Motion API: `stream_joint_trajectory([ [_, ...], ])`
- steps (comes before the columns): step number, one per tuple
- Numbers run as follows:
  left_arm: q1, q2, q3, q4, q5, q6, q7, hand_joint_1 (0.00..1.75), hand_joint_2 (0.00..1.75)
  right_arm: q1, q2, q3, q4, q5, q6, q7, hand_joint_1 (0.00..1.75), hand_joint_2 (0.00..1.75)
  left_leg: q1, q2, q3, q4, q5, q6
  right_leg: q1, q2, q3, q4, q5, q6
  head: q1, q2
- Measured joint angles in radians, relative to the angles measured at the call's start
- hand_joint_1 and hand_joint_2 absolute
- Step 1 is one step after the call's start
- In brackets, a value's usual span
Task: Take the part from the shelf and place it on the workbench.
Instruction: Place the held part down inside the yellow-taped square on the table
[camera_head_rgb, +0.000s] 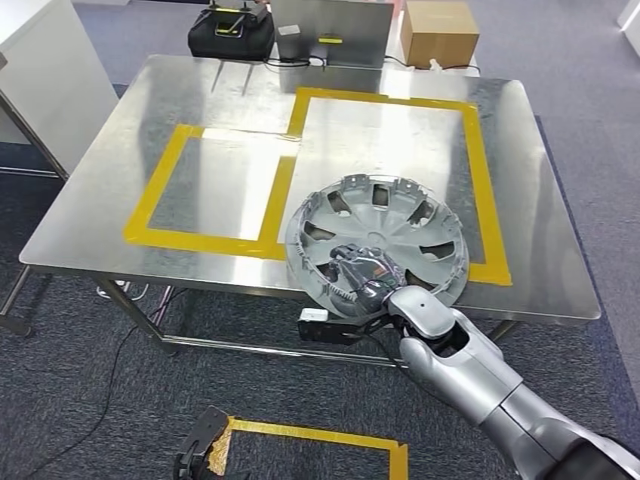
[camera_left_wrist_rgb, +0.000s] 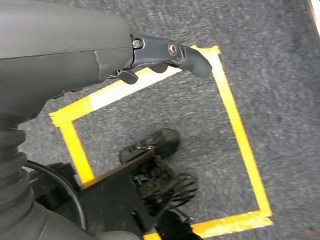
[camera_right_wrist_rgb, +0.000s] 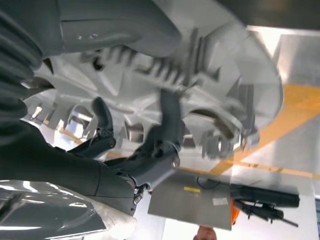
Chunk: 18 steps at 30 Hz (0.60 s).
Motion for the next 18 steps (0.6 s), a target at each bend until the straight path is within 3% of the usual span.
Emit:
stream_joint_trajectory([
  [2, 0.002, 0.0, -0.003, -0.001, 0.008, 0.024, -0.001, 0.0, 0.44, 0.007, 0.0, -0.01, 0.002, 0.0, -0.009, 0.004, 0.0, 0.0, 0.0, 0.001, 0.0, 0.0, 0.0, 0.002, -0.001, 0.0, -0.061, 0.129, -0.05, 0.006, 0.001, 0.0],
  [3, 0.003, 0.0, -0.005, -0.001, 0.011, 0.03, 0.006, 0.0, 0.0, 0.013, 0.0, -0.015, 0.002, -0.001, -0.012, 0.006, 0.0, 0.0, 0.0, 0.001, 0.0, 0.001, -0.001, 0.002, -0.001, -0.001, -0.077, 0.159, -0.053, 0.008, 0.001, 0.0],
  [4, 0.003, 0.001, -0.007, -0.001, 0.013, 0.032, 0.015, 0.0, 0.0, 0.018, 0.0, -0.022, 0.001, -0.003, -0.014, 0.008, 0.0, 0.0, 0.0, 0.001, 0.0, 0.002, -0.001, 0.002, -0.002, -0.001, -0.074, 0.149, -0.036, 0.01, 0.001, 0.0],
  [6, 0.003, 0.001, -0.01, -0.001, 0.016, 0.033, 0.027, 0.0, 0.0, 0.025, 0.0, -0.037, -0.007, -0.01, -0.027, 0.008, 0.0, 0.0, 0.0, 0.0, 0.0, 0.006, -0.003, 0.0, -0.004, -0.004, -0.016, 0.026, 0.033, 0.009, 0.002, 0.0],
  [8, 0.002, 0.002, -0.011, -0.002, 0.018, 0.045, 0.031, 0.0, 0.0, 0.034, 0.0, -0.057, -0.026, -0.026, -0.055, 0.005, 0.0, 0.0, -0.004, -0.001, -0.003, 0.012, -0.006, -0.008, -0.003, -0.006, 0.046, -0.091, 0.069, 0.003, 0.001, 0.0],
  [11, 0.005, 0.003, -0.012, -0.003, 0.021, 0.068, 0.033, 0.0, 0.0, 0.069, -0.001, -0.088, -0.069, -0.049, -0.087, -0.001, 0.0, 0.0, -0.005, -0.001, -0.003, 0.014, -0.004, -0.021, 0.0, -0.003, 0.063, -0.116, 0.071, -0.013, 0.0, 0.0],
  [13, 0.007, 0.004, -0.012, -0.003, 0.026, 0.075, 0.034, 0.0, 0.0, 0.091, -0.003, -0.106, -0.098, -0.068, -0.094, -0.006, 0.0, 0.0, -0.003, 0.0, -0.009, 0.031, -0.019, -0.031, -0.002, -0.003, 0.064, -0.119, 0.075, -0.024, 0.0, 0.0],
  [15, 0.008, 0.006, -0.012, -0.003, 0.036, 0.08, 0.033, 0.0, 0.0, 0.113, -0.002, -0.129, -0.137, -0.116, -0.111, -0.017, 0.0, 0.0, -0.001, 0.001, -0.045, 0.118, -0.074, -0.04, -0.005, -0.005, 0.066, -0.122, 0.077, -0.034, -0.002, 0.0],
  [17, 0.012, 0.007, -0.012, -0.003, 0.048, 0.087, 0.031, 0.0, 0.0, 0.144, -0.001, -0.157, -0.183, -0.183, -0.132, -0.031, 0.0, 0.0, 0.001, 0.001, -0.101, 0.253, -0.135, -0.046, -0.004, -0.006, 0.066, -0.121, 0.076, -0.038, -0.003, 0.0],
  [18, 0.016, 0.008, -0.011, -0.003, 0.054, 0.091, 0.029, 0.0, 0.0, 0.162, -0.001, -0.171, -0.207, -0.217, -0.14, -0.039, 0.0, 0.0, 0.001, 0.001, -0.118, 0.294, -0.146, -0.046, -0.004, -0.006, 0.066, -0.121, 0.076, -0.039, -0.003, 0.0],
])
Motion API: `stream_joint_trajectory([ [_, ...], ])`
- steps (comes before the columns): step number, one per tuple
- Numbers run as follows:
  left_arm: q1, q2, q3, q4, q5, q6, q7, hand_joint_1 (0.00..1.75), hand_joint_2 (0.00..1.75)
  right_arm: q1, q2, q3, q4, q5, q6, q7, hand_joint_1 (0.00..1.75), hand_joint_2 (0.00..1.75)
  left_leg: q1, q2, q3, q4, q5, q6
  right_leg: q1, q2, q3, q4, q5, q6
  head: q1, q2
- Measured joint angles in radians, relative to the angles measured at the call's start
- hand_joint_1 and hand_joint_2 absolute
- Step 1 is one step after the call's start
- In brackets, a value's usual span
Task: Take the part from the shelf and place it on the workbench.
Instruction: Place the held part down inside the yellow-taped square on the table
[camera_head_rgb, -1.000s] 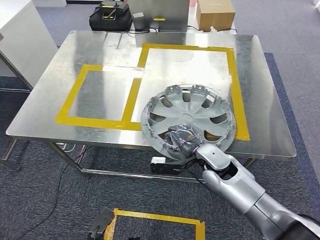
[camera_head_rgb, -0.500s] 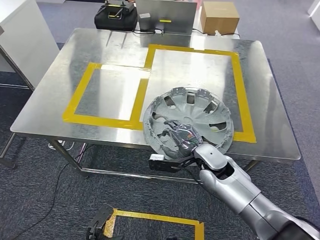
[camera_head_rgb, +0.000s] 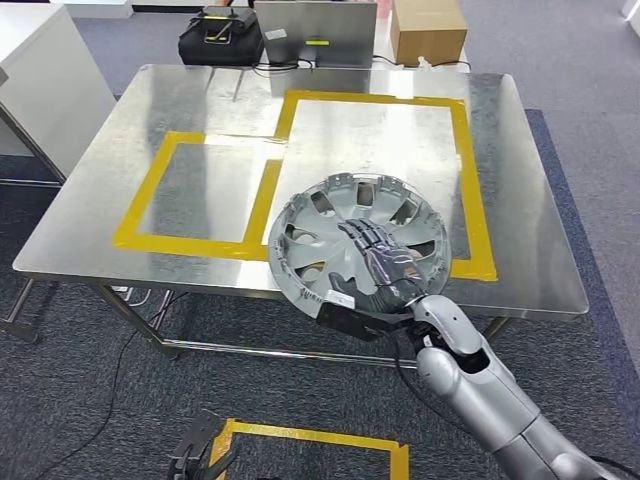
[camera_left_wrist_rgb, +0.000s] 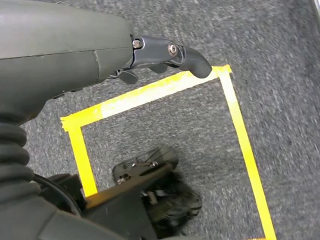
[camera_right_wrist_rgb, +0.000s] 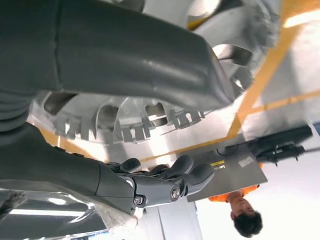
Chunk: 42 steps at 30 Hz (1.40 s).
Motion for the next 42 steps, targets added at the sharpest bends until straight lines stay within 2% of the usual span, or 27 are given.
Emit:
stream_joint_trajectory([
  [1, 0.004, 0.001, 0.0, 0.0, 0.005, 0.004, -0.002, 0.0, 0.0, 0.018, 0.0, -0.014, -0.026, -0.033, -0.007, -0.007, 0.0, 0.0, 0.0, 0.0, 0.0, 0.003, 0.009, 0.001, 0.0, 0.0, 0.0, 0.0, 0.0, 0.0, 0.0, 0.0],
  [2, 0.007, 0.002, 0.001, 0.0, 0.01, 0.009, -0.005, 0.0, 0.0, 0.034, 0.0, -0.029, -0.053, -0.068, -0.014, -0.015, 0.0, 0.0, 0.0, 0.0, 0.02, -0.036, 0.036, 0.004, 0.0, 0.001, 0.001, 0.0, 0.0, 0.0, 0.0, 0.0],
  [4, 0.011, 0.006, 0.002, 0.0, 0.021, 0.018, -0.011, 0.0, 0.0, 0.065, 0.001, -0.062, -0.109, -0.144, -0.028, -0.032, 0.0, 0.0, -0.001, 0.0, 0.088, -0.173, 0.1, 0.013, 0.001, 0.003, 0.003, 0.0, -0.002, 0.003, 0.0, 0.0],
  [5, 0.012, 0.007, 0.002, 0.0, 0.028, 0.022, -0.016, 0.0, 0.0, 0.08, 0.001, -0.079, -0.136, -0.185, -0.036, -0.04, 0.0, 0.0, -0.003, -0.001, 0.116, -0.231, 0.117, 0.017, 0.003, 0.004, 0.002, 0.001, -0.003, 0.006, 0.0, 0.0],
  [7, 0.018, 0.009, 0.005, 0.0, 0.04, 0.03, -0.024, 0.0, 0.0, 0.113, 0.002, -0.111, -0.185, -0.257, -0.052, -0.056, 0.0, 0.0, -0.007, -0.002, 0.136, -0.278, 0.118, 0.022, 0.005, 0.003, 0.0, 0.0, -0.002, 0.015, 0.001, 0.0],
  [10, 0.03, 0.011, 0.013, 0.0, 0.05, 0.037, -0.033, 0.0, 0.0, 0.152, 0.002, -0.148, -0.24, -0.309, -0.063, -0.069, 0.0, 0.0, -0.004, -0.001, 0.139, -0.289, 0.123, 0.035, 0.003, 0.002, -0.007, 0.005, -0.012, 0.032, 0.002, 0.0],
  [12, 0.032, 0.011, 0.017, 0.0, 0.053, 0.039, -0.036, 0.0, 0.0, 0.167, 0.002, -0.167, -0.266, -0.327, -0.068, -0.074, 0.0, 0.0, 0.0, 0.0, 0.143, -0.296, 0.127, 0.045, 0.002, 0.003, -0.041, 0.075, -0.056, 0.039, 0.005, 0.0],
  [14, 0.034, 0.011, 0.022, 0.0, 0.06, 0.043, -0.037, 0.0, 0.0, 0.188, 0.002, -0.183, -0.285, -0.37, -0.079, -0.085, 0.0, 0.0, -0.001, 0.001, 0.142, -0.296, 0.127, 0.049, 0.003, 0.003, -0.1, 0.207, -0.117, 0.044, 0.007, 0.0],
  [15, 0.036, 0.012, 0.025, 0.0, 0.065, 0.045, -0.038, 0.0, 0.0, 0.206, 0.002, -0.193, -0.297, -0.403, -0.091, -0.093, 0.0, 0.0, -0.002, 0.001, 0.142, -0.295, 0.127, 0.05, 0.003, 0.003, -0.124, 0.258, -0.133, 0.045, 0.007, 0.0],
  [16, 0.039, 0.012, 0.028, 0.0, 0.071, 0.048, -0.04, 0.0, 0.0, 0.229, 0.003, -0.205, -0.313, -0.442, -0.106, -0.103, 0.0, 0.0, -0.002, 0.0, 0.142, -0.295, 0.126, 0.05, 0.003, 0.002, -0.131, 0.276, -0.13, 0.046, 0.007, 0.0],
  [17, 0.043, 0.013, 0.033, 0.0, 0.079, 0.05, -0.043, 0.0, 0.0, 0.254, 0.003, -0.219, -0.333, -0.478, -0.124, -0.113, 0.0, 0.0, -0.002, -0.001, 0.143, -0.294, 0.126, 0.05, 0.003, 0.002, -0.119, 0.251, -0.108, 0.045, 0.007, 0.0],
  [19, 0.052, 0.014, 0.043, 0.0, 0.092, 0.056, -0.051, 0.0, 0.0, 0.305, 0.003, -0.251, -0.382, -0.525, -0.157, -0.13, 0.0, 0.0, -0.002, -0.003, 0.145, -0.292, 0.123, 0.048, 0.003, 0.0, -0.048, 0.114, -0.045, 0.041, 0.007, 0.0],
  [20, 0.055, 0.014, 0.048, 0.0, 0.097, 0.058, -0.054, 0.0, 0.0, 0.33, 0.003, -0.266, -0.407, -0.536, -0.168, -0.137, 0.0, 0.0, -0.004, -0.004, 0.144, -0.289, 0.121, 0.045, 0.004, 0.0, -0.014, 0.05, -0.025, 0.037, 0.007, 0.0],
  [21, 0.059, 0.015, 0.053, 0.0, 0.101, 0.06, -0.056, 0.0, 0.0, 0.354, 0.003, -0.278, -0.43, -0.543, -0.177, -0.142, 0.0, 0.0, -0.006, -0.004, 0.143, -0.287, 0.12, 0.041, 0.005, 0.0, 0.007, 0.01, -0.016, 0.034, 0.006, 0.0],
  [24, 0.066, 0.017, 0.064, 0.0, 0.108, 0.062, -0.057, 0.0, 0.0, 0.413, 0.003, -0.304, -0.479, -0.553, -0.191, -0.15, 0.0, 0.0, -0.009, -0.003, 0.143, -0.288, 0.12, 0.027, 0.007, 0.003, 0.018, -0.005, -0.015, 0.022, 0.005, 0.0],
  [26, 0.068, 0.019, 0.072, 0.0, 0.116, 0.065, -0.057, 0.0, 0.0, 0.444, 0.004, -0.316, -0.508, -0.557, -0.205, -0.16, 0.0, 0.0, -0.009, -0.002, 0.138, -0.267, 0.101, 0.016, 0.002, 0.002, 0.021, -0.009, -0.013, 0.012, 0.003, 0.0],
  [27, 0.069, 0.019, 0.078, 0.0, 0.123, 0.067, -0.056, 0.0, 0.0, 0.462, 0.005, -0.322, -0.524, -0.559, -0.216, -0.167, 0.0, 0.0, -0.008, -0.001, 0.125, -0.231, 0.076, 0.01, 0.0, -0.001, 0.023, -0.011, -0.012, 0.007, 0.001, 0.0],
  [29, 0.074, 0.02, 0.09, 0.0, 0.137, 0.071, -0.056, 0.0, 0.0, 0.51, 0.011, -0.332, -0.556, -0.561, -0.241, -0.185, 0.0, 0.0, -0.005, 0.0, 0.071, -0.099, 0.006, 0.001, 0.001, -0.004, 0.025, -0.011, -0.014, 0.002, -0.001, 0.0],
  [30, 0.079, 0.02, 0.096, 0.0, 0.143, 0.072, -0.056, 0.0, 0.0, 0.535, 0.014, -0.336, -0.57, -0.563, -0.252, -0.192, 0.0, 0.0, -0.004, 0.0, 0.045, -0.036, -0.018, -0.001, 0.001, -0.005, 0.026, -0.01, -0.014, 0.001, -0.001, 0.0],
  [31, 0.084, 0.02, 0.102, 0.0, 0.148, 0.073, -0.057, 0.0, 0.0, 0.559, 0.018, -0.339, -0.583, -0.563, -0.261, -0.199, 0.0, 0.0, -0.003, 0.0, 0.031, -0.001, -0.025, -0.001, 0.002, -0.005, 0.026, -0.01, -0.015, 0.0, -0.001, 0.0],
  [32, 0.089, 0.02, 0.107, 0.0, 0.15, 0.074, -0.057, 0.0, 0.0, 0.578, 0.02, -0.341, -0.594, -0.563, -0.268, -0.203, 0.0, 0.0, -0.003, 0.0, 0.036, -0.008, -0.011, 0.0, 0.002, -0.003, 0.027, -0.01, -0.015, 0.0, -0.001, 0.0],
  [33, 0.092, 0.021, 0.111, 0.0, 0.151, 0.074, -0.057, 0.0, 0.0, 0.593, 0.023, -0.343, -0.604, -0.563, -0.271, -0.205, 0.0, 0.0, -0.004, 0.0, 0.061, -0.057, 0.021, 0.003, 0.002, -0.001, 0.029, -0.01, -0.015, 0.0, -0.001, 0.0],
  [35, 0.093, 0.022, 0.118, 0.0, 0.153, 0.075, -0.057, 0.0, 0.0, 0.612, 0.027, -0.347, -0.62, -0.563, -0.276, -0.207, 0.0, 0.0, -0.006, 0.0, 0.132, -0.2, 0.083, 0.014, 0.004, 0.002, 0.031, -0.009, -0.017, 0.002, -0.001, 0.0],
  [36, 0.092, 0.023, 0.121, 0.0, 0.156, 0.076, -0.057, 0.0, 0.0, 0.619, 0.029, -0.35, -0.626, -0.563, -0.278, -0.207, 0.0, 0.0, -0.008, 0.0, 0.158, -0.255, 0.098, 0.019, 0.006, 0.003, 0.031, -0.008, -0.017, 0.005, -0.001, 0.0],
  [37, 0.091, 0.023, 0.124, 0.0, 0.158, 0.076, -0.057, 0.0, 0.0, 0.626, 0.03, -0.353, -0.631, -0.564, -0.281, -0.207, 0.0, 0.0, -0.01, -0.001, 0.171, -0.283, 0.101, 0.023, 0.007, 0.003, 0.029, -0.008, -0.017, 0.009, -0.001, 0.0],
  [40, 0.097, 0.024, 0.136, 0.0, 0.168, 0.082, -0.055, 0.0, 0.0, 0.652, 0.034, -0.359, -0.644, -0.564, -0.292, -0.208, 0.0, 0.0, -0.011, 0.0, 0.174, -0.298, 0.104, 0.034, 0.006, 0.003, 0.026, -0.008, -0.018, 0.026, 0.0, 0.0],
  [42, 0.103, 0.024, 0.145, 0.0, 0.174, 0.088, -0.053, 0.0, 0.0, 0.675, 0.037, -0.361, -0.655, -0.561, -0.305, -0.212, 0.0, 0.0, -0.005, 0.001, 0.175, -0.307, 0.113, 0.046, 0.005, 0.003, 0.006, 0.036, -0.055, 0.035, 0.002, 0.0],
])
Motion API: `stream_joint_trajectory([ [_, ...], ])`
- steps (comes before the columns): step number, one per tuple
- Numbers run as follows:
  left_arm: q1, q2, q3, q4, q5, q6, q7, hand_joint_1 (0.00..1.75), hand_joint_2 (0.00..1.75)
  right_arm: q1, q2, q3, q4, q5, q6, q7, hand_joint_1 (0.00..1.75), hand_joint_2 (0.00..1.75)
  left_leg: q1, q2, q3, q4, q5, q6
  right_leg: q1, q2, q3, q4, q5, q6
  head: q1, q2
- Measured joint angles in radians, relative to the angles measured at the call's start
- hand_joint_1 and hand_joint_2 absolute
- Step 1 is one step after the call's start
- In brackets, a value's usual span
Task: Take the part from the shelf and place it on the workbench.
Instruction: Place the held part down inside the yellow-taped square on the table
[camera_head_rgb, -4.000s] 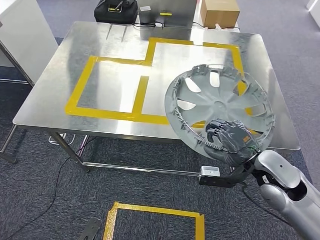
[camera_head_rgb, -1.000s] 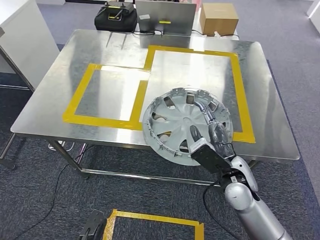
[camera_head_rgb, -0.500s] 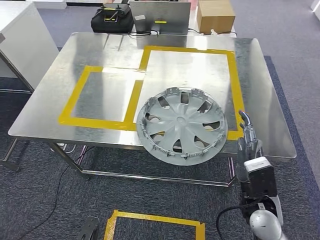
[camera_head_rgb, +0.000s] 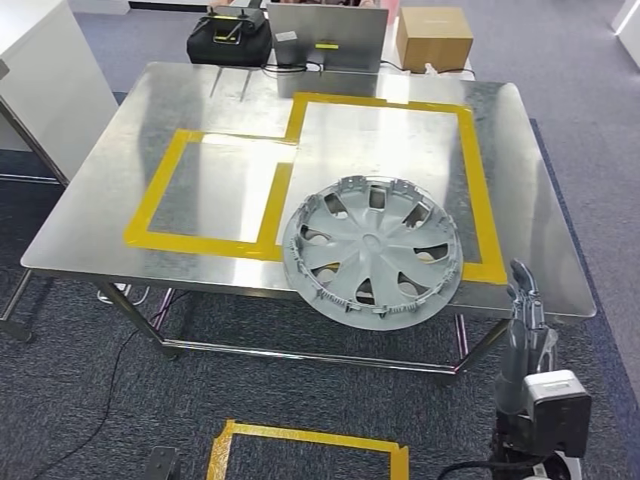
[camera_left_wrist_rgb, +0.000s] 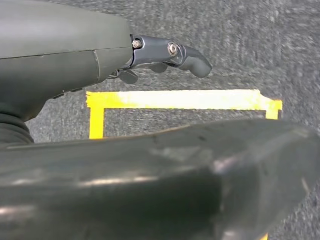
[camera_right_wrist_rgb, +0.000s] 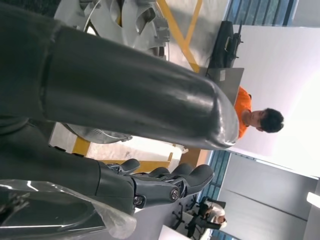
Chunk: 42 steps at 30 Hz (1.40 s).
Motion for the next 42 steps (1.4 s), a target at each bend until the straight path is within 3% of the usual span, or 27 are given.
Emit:
stream_joint_trajectory([
  [3, 0.012, 0.0, 0.013, 0.0, 0.006, 0.009, 0.004, 0.0, 0.0, 0.035, 0.006, -0.004, -0.009, 0.012, -0.029, -0.001, 0.0, 0.0, 0.002, 0.003, -0.006, -0.003, 0.005, 0.007, -0.002, -0.001, -0.079, 0.185, -0.098, 0.01, 0.003, 0.0],
  [4, 0.017, 0.001, 0.018, 0.0, 0.007, 0.011, 0.003, 0.0, 0.0, 0.048, 0.009, -0.006, -0.011, 0.017, -0.039, -0.001, 0.0, 0.0, 0.001, 0.004, -0.007, -0.002, 0.006, 0.007, -0.002, -0.001, -0.094, 0.225, -0.11, 0.013, 0.003, 0.0],
  [5, 0.023, 0.001, 0.023, 0.0, 0.007, 0.014, 0.001, 0.0, 0.0, 0.061, 0.012, -0.008, -0.013, 0.022, -0.048, 0.0, 0.0, 0.0, 0.002, 0.004, -0.008, -0.002, 0.007, 0.007, -0.003, -0.001, -0.091, 0.228, -0.102, 0.014, 0.003, 0.0],
  [6, 0.027, 0.002, 0.027, 0.0, 0.007, 0.016, -0.003, 0.0, 0.0, 0.071, 0.014, -0.012, -0.016, 0.025, -0.056, 0.0, 0.0, 0.0, 0.002, 0.004, -0.008, -0.001, 0.007, 0.006, -0.004, -0.001, -0.067, 0.189, -0.076, 0.015, 0.003, 0.0],
  [8, 0.033, 0.003, 0.033, 0.0, 0.005, 0.019, -0.012, 0.0, 0.0, 0.085, 0.018, -0.019, -0.025, 0.029, -0.066, 0.002, 0.0, 0.0, 0.001, 0.004, -0.009, 0.004, 0.007, 0.003, -0.006, -0.002, 0.012, 0.046, -0.016, 0.015, 0.004, 0.0],
  [10, 0.035, 0.005, 0.038, 0.0, 0.005, 0.019, -0.02, 0.0, 0.0, 0.095, 0.022, -0.023, -0.035, 0.029, -0.071, 0.006, 0.0, 0.0, -0.003, 0.002, -0.013, 0.011, 0.007, -0.007, -0.006, 0.0, 0.061, -0.044, 0.007, 0.008, 0.003, 0.0],
  [13, 0.037, 0.008, 0.047, 0.001, 0.005, 0.024, -0.027, 0.0, 0.0, 0.111, 0.028, -0.027, -0.044, 0.028, -0.076, 0.009, 0.0, 0.0, -0.003, 0.001, -0.02, 0.015, 0.011, -0.024, -0.004, 0.001, 0.063, -0.054, 0.013, -0.011, 0.003, 0.0],
  [14, 0.038, 0.009, 0.051, 0.001, 0.006, 0.028, -0.029, 0.0, 0.0, 0.114, 0.03, -0.028, -0.046, 0.029, -0.078, 0.009, 0.0, 0.0, -0.002, 0.001, -0.023, 0.025, 0.0, -0.03, -0.005, 0.0, 0.06, -0.055, 0.018, -0.019, 0.002, 0.0],
  [16, 0.039, 0.009, 0.056, 0.001, 0.007, 0.04, -0.035, 0.0, 0.0, 0.118, 0.035, -0.029, -0.051, 0.029, -0.083, 0.01, 0.0, 0.0, 0.001, 0.002, -0.051, 0.102, -0.062, -0.041, -0.008, -0.004, 0.054, -0.057, 0.026, -0.031, -0.001, 0.0],
  [18, 0.04, 0.008, 0.059, 0.001, 0.008, 0.049, -0.038, 0.0, 0.0, 0.124, 0.039, -0.031, -0.053, 0.028, -0.086, 0.012, 0.0, 0.0, 0.003, 0.002, -0.096, 0.236, -0.14, -0.047, -0.007, -0.007, 0.044, -0.056, 0.032, -0.036, -0.003, 0.0],
  [19, 0.041, 0.007, 0.06, 0.001, 0.008, 0.051, -0.038, 0.0, 0.0, 0.127, 0.04, -0.032, -0.053, 0.028, -0.086, 0.013, 0.0, 0.0, 0.003, 0.002, -0.109, 0.284, -0.16, -0.048, -0.007, -0.007, 0.039, -0.056, 0.036, -0.037, -0.003, 0.0],
  [20, 0.042, 0.007, 0.061, 0.001, 0.008, 0.052, -0.038, 0.0, 0.0, 0.129, 0.042, -0.034, -0.054, 0.027, -0.087, 0.014, 0.0, 0.0, 0.003, 0.002, -0.106, 0.297, -0.162, -0.048, -0.006, -0.008, 0.034, -0.055, 0.039, -0.037, -0.003, 0.0],
  [21, 0.043, 0.006, 0.062, 0.001, 0.008, 0.053, -0.039, 0.0, 0.0, 0.13, 0.043, -0.035, -0.054, 0.026, -0.087, 0.014, 0.0, 0.0, 0.003, 0.002, -0.083, 0.269, -0.144, -0.045, -0.006, -0.007, 0.03, -0.054, 0.042, -0.036, -0.003, 0.0],
  [23, 0.042, 0.006, 0.064, 0.001, 0.008, 0.054, -0.04, 0.0, 0.0, 0.13, 0.046, -0.037, -0.055, 0.022, -0.087, 0.014, 0.0, 0.0, 0.002, 0.001, 0.002, 0.127, -0.085, -0.037, -0.005, -0.006, 0.026, -0.053, 0.047, -0.032, -0.003, 0.0],
  [25, 0.041, 0.006, 0.065, 0.001, 0.008, 0.056, -0.041, 0.0, 0.0, 0.13, 0.046, -0.04, -0.056, 0.013, -0.086, 0.014, 0.0, 0.0, -0.001, 0.001, 0.061, 0.014, -0.055, -0.028, -0.002, -0.006, 0.02, -0.049, 0.052, -0.024, -0.002, 0.0],
  [29, 0.043, 0.004, 0.07, 0.002, 0.008, 0.059, -0.043, 0.0, 0.0, 0.132, 0.047, -0.046, -0.057, -0.004, -0.083, 0.014, 0.0, 0.0, -0.003, 0.003, 0.058, -0.009, -0.041, -0.01, -0.003, -0.006, 0.006, -0.043, 0.055, -0.002, -0.002, 0.0],
  [31, 0.043, 0.003, 0.074, 0.002, 0.008, 0.062, -0.044, 0.0, 0.0, 0.133, 0.047, -0.047, -0.057, -0.008, -0.081, 0.014, 0.0, 0.0, 0.001, 0.007, 0.049, -0.016, -0.027, 0.003, -0.004, -0.004, -0.018, 0.009, 0.004, 0.006, 0.0, 0.0],
  [33, 0.043, 0.002, 0.075, 0.002, 0.008, 0.064, -0.045, 0.0, 0.0, 0.134, 0.047, -0.05, -0.057, -0.011, -0.08, 0.014, 0.0, 0.0, -0.001, 0.008, 0.036, -0.015, -0.018, 0.01, -0.005, -0.003, -0.059, 0.128, -0.077, 0.011, 0.002, 0.0],
  [34, 0.043, 0.001, 0.076, 0.003, 0.008, 0.064, -0.045, 0.0, 0.0, 0.135, 0.047, -0.051, -0.057, -0.012, -0.08, 0.014, 0.0, 0.0, -0.002, 0.009, 0.029, -0.014, -0.013, 0.011, -0.005, -0.003, -0.074, 0.182, -0.104, 0.013, 0.002, 0.0],
  [35, 0.043, 0.001, 0.076, 0.003, 0.008, 0.064, -0.045, 0.0, 0.0, 0.136, 0.047, -0.052, -0.057, -0.013, -0.08, 0.014, 0.0, 0.0, -0.004, 0.009, 0.021, -0.013, -0.009, 0.011, -0.005, -0.003, -0.078, 0.214, -0.113, 0.013, 0.002, 0.0],
  [36, 0.043, 0.0, 0.076, 0.004, 0.008, 0.064, -0.045, 0.0, 0.0, 0.136, 0.047, -0.053, -0.057, -0.013, -0.08, 0.014, 0.0, 0.0, -0.004, 0.01, 0.015, -0.011, -0.005, 0.01, -0.004, -0.003, -0.063, 0.206, -0.1, 0.013, 0.002, 0.0],
  [37, 0.044, 0.0, 0.077, 0.004, 0.008, 0.064, -0.045, 0.0, 0.0, 0.137, 0.047, -0.053, -0.057, -0.013, -0.08, 0.014, 0.0, 0.0, -0.005, 0.01, 0.011, -0.01, -0.002, 0.009, -0.004, -0.003, -0.029, 0.161, -0.073, 0.011, 0.002, 0.0],
  [39, 0.043, 0.0, 0.078, 0.004, 0.008, 0.064, -0.045, 0.0, 0.0, 0.136, 0.047, -0.053, -0.057, -0.013, -0.08, 0.014, 0.0, 0.0, -0.007, 0.009, 0.006, -0.007, 0.002, 0.005, -0.003, -0.003, 0.065, 0.02, -0.021, 0.006, 0.002, 0.0],
  [40, 0.043, 0.0, 0.078, 0.004, 0.008, 0.064, -0.045, 0.0, 0.0, 0.136, 0.047, -0.053, -0.057, -0.013, -0.08, 0.014, 0.0, 0.0, -0.008, 0.009, 0.004, -0.005, 0.005, 0.001, -0.002, -0.003, 0.099, -0.035, -0.01, 0.004, 0.002, 0.0],
  [42, 0.042, -0.001, 0.079, 0.004, 0.008, 0.064, -0.045, 0.0, 0.0, 0.136, 0.047, -0.054, -0.058, -0.014, -0.08, 0.014, 0.0, 0.0, -0.011, 0.009, -0.003, -0.001, 0.013, -0.009, 0.001, -0.002, 0.121, -0.078, -0.009, 0.0, 0.001, 0.0],
])
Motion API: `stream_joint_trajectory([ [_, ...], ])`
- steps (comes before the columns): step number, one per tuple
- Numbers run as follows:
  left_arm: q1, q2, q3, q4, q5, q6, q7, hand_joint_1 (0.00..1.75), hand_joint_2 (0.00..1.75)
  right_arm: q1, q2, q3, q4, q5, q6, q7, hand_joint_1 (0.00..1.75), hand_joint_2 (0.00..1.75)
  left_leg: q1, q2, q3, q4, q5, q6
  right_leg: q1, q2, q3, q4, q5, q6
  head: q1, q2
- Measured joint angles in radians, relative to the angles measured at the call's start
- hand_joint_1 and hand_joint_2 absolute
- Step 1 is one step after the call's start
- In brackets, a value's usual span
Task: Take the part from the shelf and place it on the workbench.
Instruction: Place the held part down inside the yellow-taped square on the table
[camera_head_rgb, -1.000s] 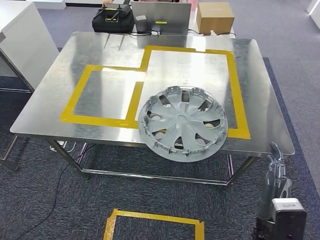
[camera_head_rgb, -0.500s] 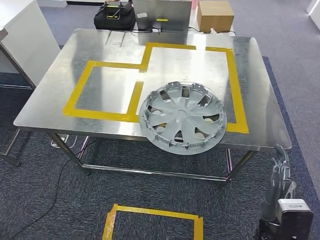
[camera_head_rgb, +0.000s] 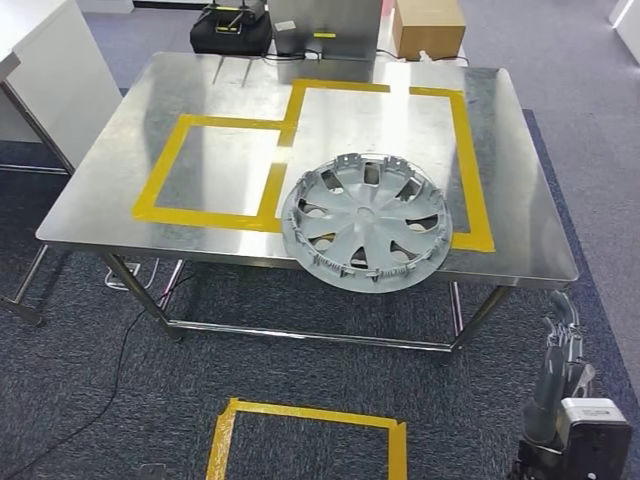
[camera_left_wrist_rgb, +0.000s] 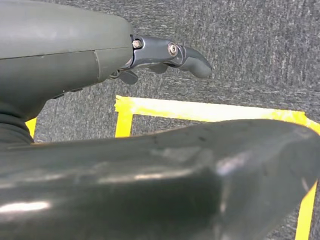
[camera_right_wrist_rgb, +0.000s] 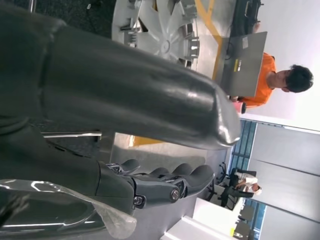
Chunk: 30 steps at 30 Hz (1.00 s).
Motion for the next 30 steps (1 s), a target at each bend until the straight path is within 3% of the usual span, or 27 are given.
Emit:
stream_joint_trajectory([
  [2, 0.001, 0.0, 0.002, 0.0, 0.0, 0.0, 0.0, 0.0, 0.0, 0.001, 0.001, 0.0, 0.0, -0.001, 0.0, 0.0, 0.0, 0.0, 0.0, -0.001, -0.007, 0.006, 0.001, -0.009, -0.003, -0.001, -0.013, -0.003, 0.007, -0.01, 0.0, 0.0],
  [3, 0.001, 0.001, 0.002, 0.0, 0.0, 0.0, -0.001, 0.0, 0.0, 0.001, 0.001, 0.0, 0.0, -0.001, 0.001, 0.0, 0.0, 0.0, 0.001, -0.002, -0.014, 0.021, -0.015, -0.015, -0.005, -0.002, -0.018, -0.004, 0.011, -0.017, -0.002, 0.0],
  [4, 0.001, 0.001, 0.003, 0.0, 0.0, 0.0, -0.001, 0.0, 0.0, 0.0, 0.002, 0.0, 0.0, -0.002, 0.001, 0.001, 0.0, 0.0, 0.002, -0.003, -0.027, 0.056, -0.046, -0.021, -0.007, -0.004, -0.024, -0.005, 0.017, -0.025, -0.004, 0.0],
  [6, 0.002, 0.001, 0.003, 0.0, 0.001, 0.0, -0.001, 0.0, 0.0, 0.0, 0.003, 0.0, 0.0, -0.002, 0.002, 0.001, 0.0, 0.0, 0.006, -0.003, -0.07, 0.183, -0.131, -0.032, -0.006, -0.007, -0.034, -0.003, 0.026, -0.034, -0.008, 0.0],
  [7, 0.002, 0.001, 0.003, 0.0, 0.001, 0.0, -0.001, 0.0, 0.0, 0.0, 0.004, 0.0, 0.0, -0.002, 0.002, 0.001, 0.0, 0.0, 0.008, -0.003, -0.089, 0.248, -0.162, -0.035, -0.005, -0.008, -0.041, -0.001, 0.03, -0.036, -0.008, 0.0],
  [8, 0.003, 0.001, 0.003, 0.0, 0.001, 0.0, -0.001, 0.0, 0.0, 0.0, 0.004, 0.0, 0.0, -0.003, 0.003, 0.001, 0.0, 0.0, 0.009, -0.003, -0.096, 0.286, -0.173, -0.036, -0.004, -0.008, -0.048, 0.003, 0.033, -0.036, -0.008, 0.0],
  [9, 0.003, 0.001, 0.003, 0.0, 0.001, 0.0, -0.001, 0.0, 0.0, 0.0, 0.005, 0.0, 0.0, -0.003, 0.003, 0.002, 0.0, 0.0, 0.009, -0.003, -0.086, 0.287, -0.164, -0.035, -0.004, -0.008, -0.055, 0.007, 0.035, -0.036, -0.009, 0.0],
  [10, 0.003, 0.001, 0.003, 0.0, 0.001, 0.0, -0.001, 0.0, 0.0, 0.0, 0.005, 0.0, 0.0, -0.003, 0.004, 0.002, 0.0, 0.0, 0.009, -0.003, -0.057, 0.245, -0.137, -0.032, -0.003, -0.008, -0.06, 0.011, 0.036, -0.036, -0.009, 0.0],
  [12, 0.003, 0.001, 0.003, 0.0, 0.001, 0.0, -0.001, 0.0, 0.0, 0.0, 0.005, 0.0, 0.0, -0.003, 0.005, 0.002, 0.0, 0.0, 0.007, -0.004, 0.025, 0.106, -0.081, -0.021, 0.0, -0.007, -0.066, 0.019, 0.037, -0.034, -0.009, 0.0],
  [14, 0.002, 0.002, 0.003, 0.0, 0.0, 0.0, -0.001, 0.0, 0.0, -0.001, 0.005, 0.0, 0.0, -0.004, 0.006, 0.003, 0.0, 0.0, 0.003, -0.005, 0.072, 0.015, -0.061, -0.011, 0.002, -0.007, -0.073, 0.023, 0.043, -0.026, -0.008, 0.0],
  [16, 0.002, 0.001, 0.003, 0.0, 0.0, -0.002, -0.001, 0.0, 0.0, -0.002, 0.005, 0.0, 0.0, -0.004, 0.007, 0.004, 0.0, 0.0, 0.001, -0.006, 0.071, -0.002, -0.061, -0.006, 0.002, -0.007, -0.08, 0.024, 0.052, -0.013, -0.007, 0.0],
  [18, 0.003, 0.002, 0.004, 0.0, -0.002, -0.007, -0.001, 0.0, 0.0, -0.002, 0.005, 0.0, 0.0, -0.004, 0.008, 0.004, 0.0, 0.0, 0.005, -0.003, 0.064, -0.01, -0.051, 0.006, 0.001, -0.006, -0.091, 0.036, 0.038, -0.002, -0.007, 0.0],
  [20, 0.002, 0.003, 0.004, 0.0, -0.003, -0.016, -0.001, 0.0, 0.0, -0.003, 0.005, 0.0, 0.0, -0.005, 0.01, 0.004, 0.0, 0.0, 0.008, 0.001, 0.052, -0.016, -0.037, 0.019, 0.0, -0.004, -0.126, 0.111, -0.022, 0.006, -0.005, 0.0],
  [22, 0.002, 0.004, 0.004, 0.0, -0.003, -0.02, -0.001, 0.0, 0.0, -0.003, 0.005, 0.0, 0.0, -0.005, 0.011, 0.005, 0.0, 0.0, 0.006, 0.002, 0.035, -0.014, -0.027, 0.022, 0.0, -0.003, -0.177, 0.246, -0.095, 0.012, -0.004, 0.0],
  [23, 0.002, 0.004, 0.004, 0.0, -0.003, -0.021, -0.001, 0.0, 0.0, -0.003, 0.005, 0.0, 0.001, -0.006, 0.011, 0.005, 0.0, 0.0, 0.006, 0.002, 0.027, -0.013, -0.022, 0.022, 0.0, -0.003, -0.192, 0.295, -0.112, 0.014, -0.004, 0.0],
  [24, 0.002, 0.005, 0.004, 0.0, -0.003, -0.021, -0.001, 0.0, 0.0, -0.003, 0.005, 0.0, 0.001, -0.006, 0.011, 0.006, 0.0, 0.0, 0.005, 0.003, 0.019, -0.011, -0.017, 0.022, 0.0, -0.003, -0.189, 0.31, -0.11, 0.015, -0.004, 0.0],
  [25, 0.002, 0.005, 0.004, 0.0, -0.003, -0.021, -0.001, 0.0, 0.0, -0.003, 0.005, 0.0, 0.001, -0.006, 0.011, 0.006, 0.0, 0.0, 0.005, 0.003, 0.014, -0.009, -0.014, 0.021, 0.0, -0.003, -0.166, 0.283, -0.09, 0.015, -0.004, 0.0],
  [28, 0.002, 0.003, 0.005, 0.0, -0.005, -0.017, -0.001, 0.0, 0.0, -0.005, 0.005, 0.0, 0.001, -0.009, 0.014, 0.008, 0.0, 0.0, 0.003, 0.002, 0.004, -0.004, -0.005, 0.014, 0.0, -0.002, -0.034, 0.07, -0.013, 0.009, -0.004, 0.0],
  [30, 0.001, 0.002, 0.006, 0.0, -0.007, -0.02, -0.001, 0.0, 0.0, -0.006, 0.005, 0.0, 0.001, -0.014, 0.019, 0.01, 0.0, 0.0, -0.001, 0.002, -0.003, 0.0, 0.003, 0.004, 0.001, -0.001, 0.006, -0.001, -0.005, 0.003, -0.005, 0.0],
])
